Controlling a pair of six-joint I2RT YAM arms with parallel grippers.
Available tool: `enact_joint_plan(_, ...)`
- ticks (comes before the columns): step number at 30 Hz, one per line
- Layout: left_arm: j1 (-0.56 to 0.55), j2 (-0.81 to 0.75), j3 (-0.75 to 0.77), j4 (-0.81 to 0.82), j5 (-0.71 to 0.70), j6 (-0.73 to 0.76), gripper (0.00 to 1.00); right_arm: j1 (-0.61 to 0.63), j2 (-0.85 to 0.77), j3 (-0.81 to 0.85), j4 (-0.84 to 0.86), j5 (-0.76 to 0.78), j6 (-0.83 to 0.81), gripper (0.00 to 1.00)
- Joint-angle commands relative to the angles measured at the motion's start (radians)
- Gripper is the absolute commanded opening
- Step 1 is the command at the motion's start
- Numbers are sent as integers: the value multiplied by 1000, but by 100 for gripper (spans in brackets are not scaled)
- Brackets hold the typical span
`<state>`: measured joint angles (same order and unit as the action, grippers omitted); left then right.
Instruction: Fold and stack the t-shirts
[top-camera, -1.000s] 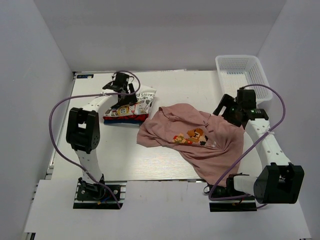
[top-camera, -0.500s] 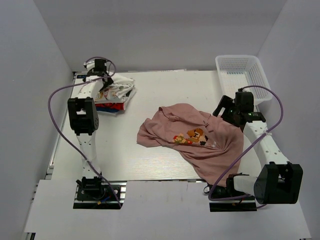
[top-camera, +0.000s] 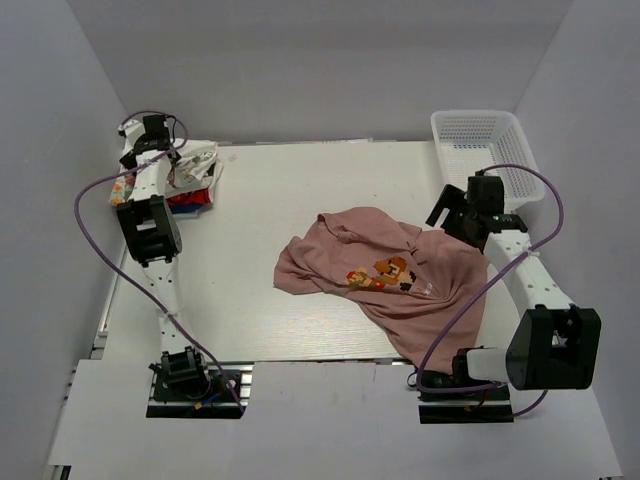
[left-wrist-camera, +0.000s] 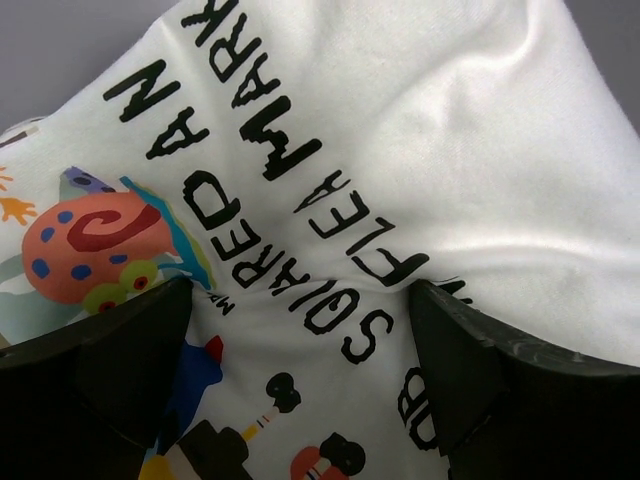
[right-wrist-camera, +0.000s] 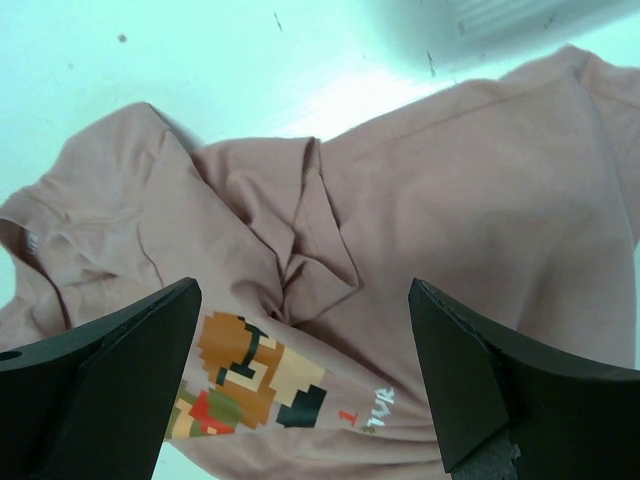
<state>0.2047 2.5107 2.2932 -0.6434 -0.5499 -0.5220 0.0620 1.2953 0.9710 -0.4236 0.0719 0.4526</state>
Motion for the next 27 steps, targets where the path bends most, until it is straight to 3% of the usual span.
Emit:
enact_joint_plan(1, 15, 77, 46, -21, 45, -9, 100, 5, 15, 64, 60, -21, 3, 90)
enact_joint_plan(8, 15, 33, 75, 77, 212, 22, 100, 25, 22, 142, 22, -6, -43, 90)
enact_joint_plan(13, -27, -234, -3, 126, 290, 181, 100, 30, -20, 150, -38, 44, -71, 90)
enact_joint_plan(15, -39, -399, -23, 61, 414, 220, 100, 27, -27, 141, -92, 84, -49, 90)
enact_joint_plan(18, -91, -481, -11, -10, 496, 244, 100, 21, -27, 118, -109, 152, 3, 90)
enact_joint_plan(22, -294, -597, -142, -10, 633, 310, 100, 2, 13, 133, -211, 226, 104, 90)
enact_joint_plan(27, -511, -543, -229, -57, 697, 372, 100, -50, 28, 113, -222, 238, 153, 90)
